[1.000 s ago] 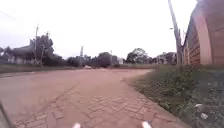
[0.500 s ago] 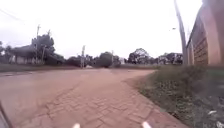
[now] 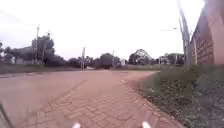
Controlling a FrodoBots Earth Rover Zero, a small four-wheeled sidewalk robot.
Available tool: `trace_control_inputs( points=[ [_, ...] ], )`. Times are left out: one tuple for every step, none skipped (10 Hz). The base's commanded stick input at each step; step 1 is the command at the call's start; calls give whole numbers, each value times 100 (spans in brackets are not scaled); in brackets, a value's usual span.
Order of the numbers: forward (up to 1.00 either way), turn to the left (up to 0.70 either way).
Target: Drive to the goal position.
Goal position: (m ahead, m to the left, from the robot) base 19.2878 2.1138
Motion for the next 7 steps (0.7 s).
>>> trace_control_inputs(
  points=[
    [70,15],
    [70,13],
    [70,10],
    [70,15],
    [70,14],
    [70,16],
    [70,1]
  ],
)
